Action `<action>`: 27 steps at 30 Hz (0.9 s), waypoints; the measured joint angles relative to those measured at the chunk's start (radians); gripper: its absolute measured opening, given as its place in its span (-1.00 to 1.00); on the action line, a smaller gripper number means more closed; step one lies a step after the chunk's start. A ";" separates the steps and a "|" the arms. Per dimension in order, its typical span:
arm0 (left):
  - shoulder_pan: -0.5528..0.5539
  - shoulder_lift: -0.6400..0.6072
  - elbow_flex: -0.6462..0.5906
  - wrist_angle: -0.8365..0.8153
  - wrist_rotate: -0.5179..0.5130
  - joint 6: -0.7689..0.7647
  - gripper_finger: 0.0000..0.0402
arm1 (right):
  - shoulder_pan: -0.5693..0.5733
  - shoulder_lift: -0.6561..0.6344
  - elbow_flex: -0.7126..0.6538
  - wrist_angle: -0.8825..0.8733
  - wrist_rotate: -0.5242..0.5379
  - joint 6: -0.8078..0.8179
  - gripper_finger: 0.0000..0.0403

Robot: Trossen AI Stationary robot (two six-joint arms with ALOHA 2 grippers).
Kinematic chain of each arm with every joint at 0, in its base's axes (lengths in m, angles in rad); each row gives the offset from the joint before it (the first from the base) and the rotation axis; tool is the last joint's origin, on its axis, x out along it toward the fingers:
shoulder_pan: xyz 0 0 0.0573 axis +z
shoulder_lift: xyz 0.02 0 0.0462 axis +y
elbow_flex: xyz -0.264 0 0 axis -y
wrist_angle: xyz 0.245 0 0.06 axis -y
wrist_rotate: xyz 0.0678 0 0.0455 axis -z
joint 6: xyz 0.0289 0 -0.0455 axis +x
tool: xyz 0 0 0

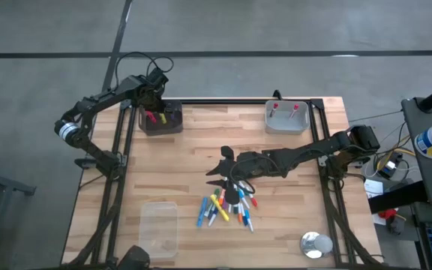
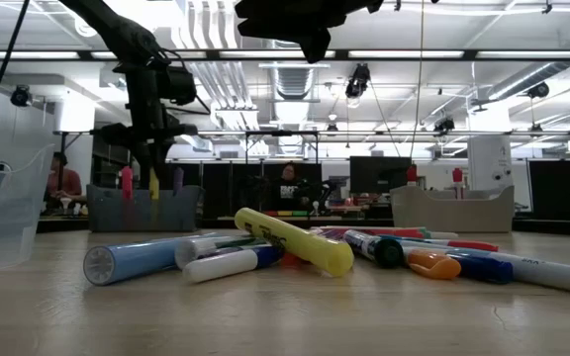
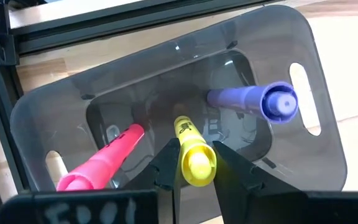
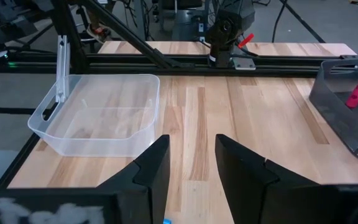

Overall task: Pick & Place Markers
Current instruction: Put the yellow highlighter pen into the black bin

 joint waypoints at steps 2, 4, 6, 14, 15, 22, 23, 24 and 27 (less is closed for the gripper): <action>0.000 0.000 0.000 -0.001 0.000 -0.009 -0.67 | 0.000 0.000 0.000 0.000 0.000 0.000 -0.39; 0.000 0.000 0.000 -0.002 0.000 -0.010 -0.67 | 0.000 0.000 0.000 0.000 0.000 0.000 -0.38; 0.000 0.000 0.000 -0.002 0.000 -0.014 -0.67 | 0.000 0.000 0.000 0.000 0.000 0.000 -0.36; -0.001 0.000 -0.001 -0.003 0.000 -0.015 -0.59 | 0.000 0.000 0.000 0.000 0.000 0.000 -0.38; -0.001 0.000 -0.001 -0.004 0.000 -0.013 -0.56 | 0.000 0.000 0.000 0.000 0.000 0.000 -0.39; -0.001 0.002 -0.003 -0.005 0.000 -0.009 -0.41 | 0.000 0.000 0.000 0.000 0.000 0.000 -0.39; -0.001 0.002 -0.003 -0.006 0.000 -0.009 -0.40 | 0.000 0.000 0.000 0.000 0.000 0.000 -0.38; -0.001 0.002 -0.003 -0.005 0.001 -0.009 -0.40 | 0.000 0.000 0.000 0.000 0.000 0.000 -0.38; -0.001 0.002 -0.003 -0.005 0.000 -0.009 -0.40 | 0.000 0.000 0.000 0.000 0.000 0.000 -0.36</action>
